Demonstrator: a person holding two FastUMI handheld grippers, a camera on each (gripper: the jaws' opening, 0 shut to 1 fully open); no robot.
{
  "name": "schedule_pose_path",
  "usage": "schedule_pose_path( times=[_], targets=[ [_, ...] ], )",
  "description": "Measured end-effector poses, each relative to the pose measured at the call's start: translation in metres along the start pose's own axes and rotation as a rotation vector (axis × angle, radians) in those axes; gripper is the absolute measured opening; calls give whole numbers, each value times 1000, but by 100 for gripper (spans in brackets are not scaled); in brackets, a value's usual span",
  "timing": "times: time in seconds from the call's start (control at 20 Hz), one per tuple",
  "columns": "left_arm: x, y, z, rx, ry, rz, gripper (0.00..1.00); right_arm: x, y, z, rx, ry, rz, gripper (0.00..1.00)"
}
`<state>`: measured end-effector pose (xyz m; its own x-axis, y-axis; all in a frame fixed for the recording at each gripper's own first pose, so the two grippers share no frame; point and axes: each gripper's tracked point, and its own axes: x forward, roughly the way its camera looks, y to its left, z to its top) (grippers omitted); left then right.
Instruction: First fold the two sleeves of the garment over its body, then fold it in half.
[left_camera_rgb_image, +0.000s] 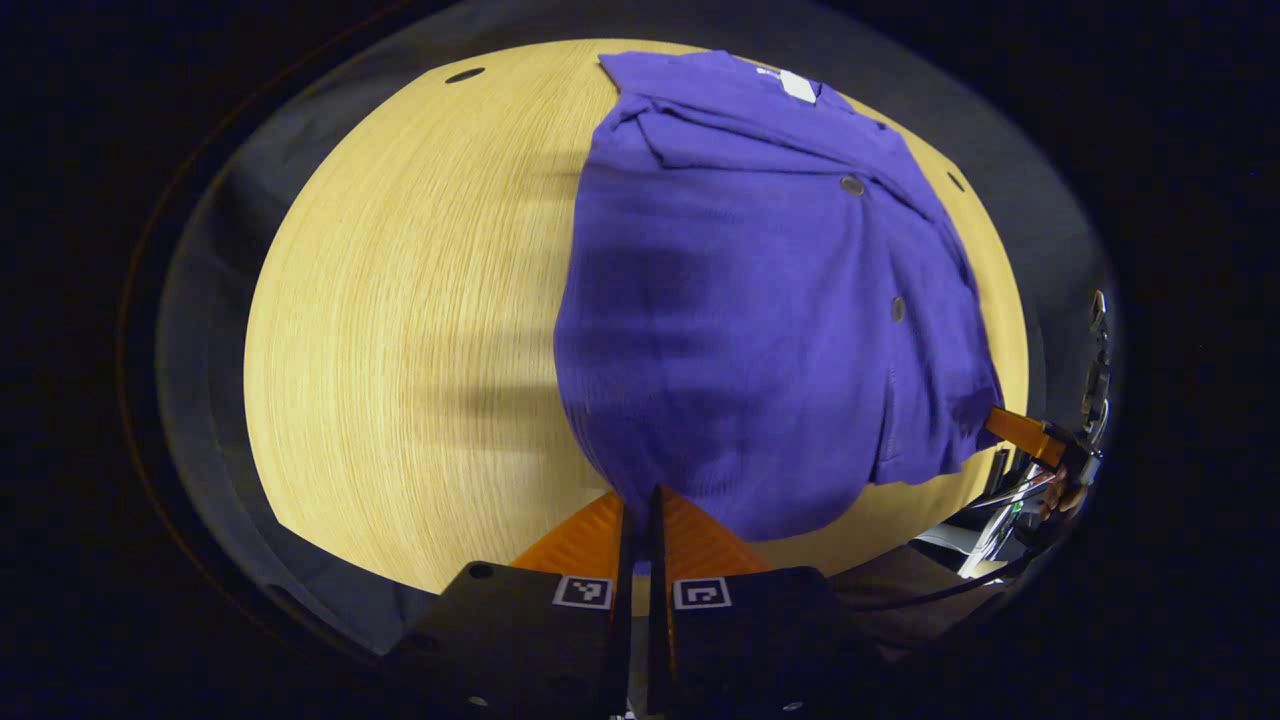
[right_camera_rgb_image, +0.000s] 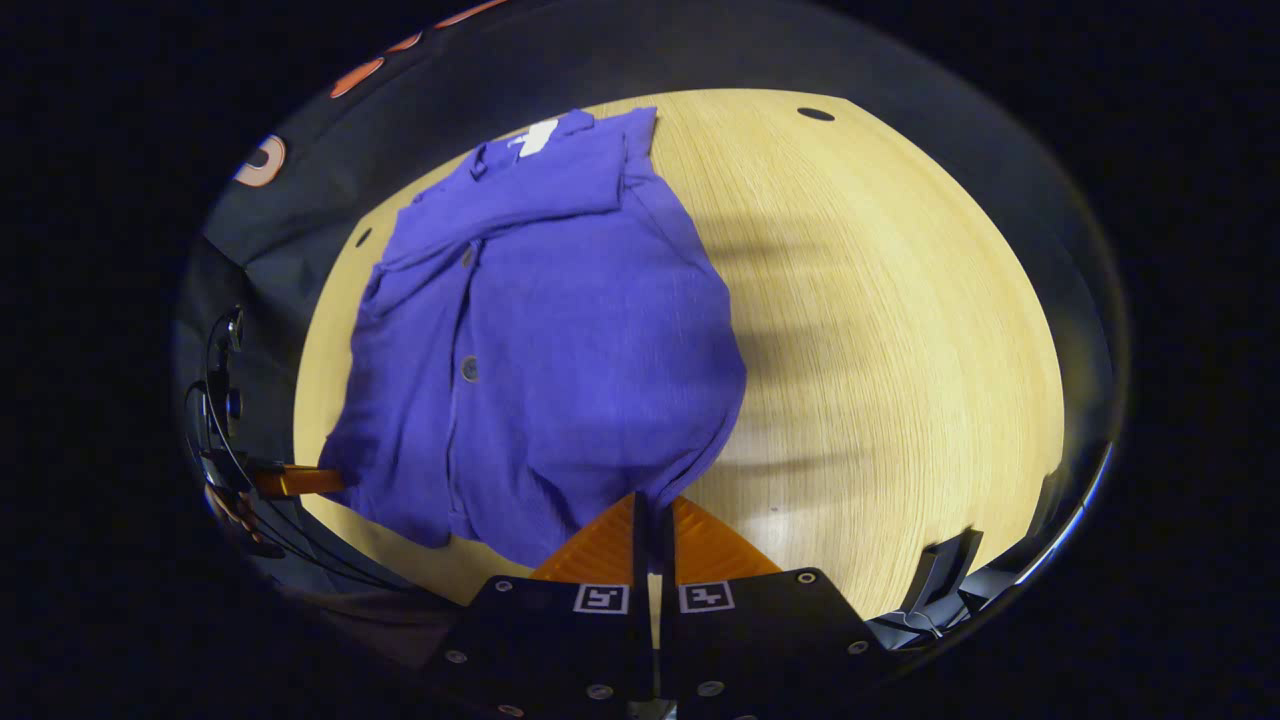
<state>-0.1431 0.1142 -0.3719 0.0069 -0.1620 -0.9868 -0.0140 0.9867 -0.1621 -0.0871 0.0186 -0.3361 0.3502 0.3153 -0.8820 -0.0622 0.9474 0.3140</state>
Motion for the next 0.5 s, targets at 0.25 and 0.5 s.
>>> schedule_pose_path(
  times=[0.25,0.5],
  targets=[
    [-34,-16,42,65,-86,-24,8,-28,22,45,-34,-99,29,4],
    [-63,-39,84,83,-159,-74,8,-49,38,87,-92,-181,40,4]
  ],
)
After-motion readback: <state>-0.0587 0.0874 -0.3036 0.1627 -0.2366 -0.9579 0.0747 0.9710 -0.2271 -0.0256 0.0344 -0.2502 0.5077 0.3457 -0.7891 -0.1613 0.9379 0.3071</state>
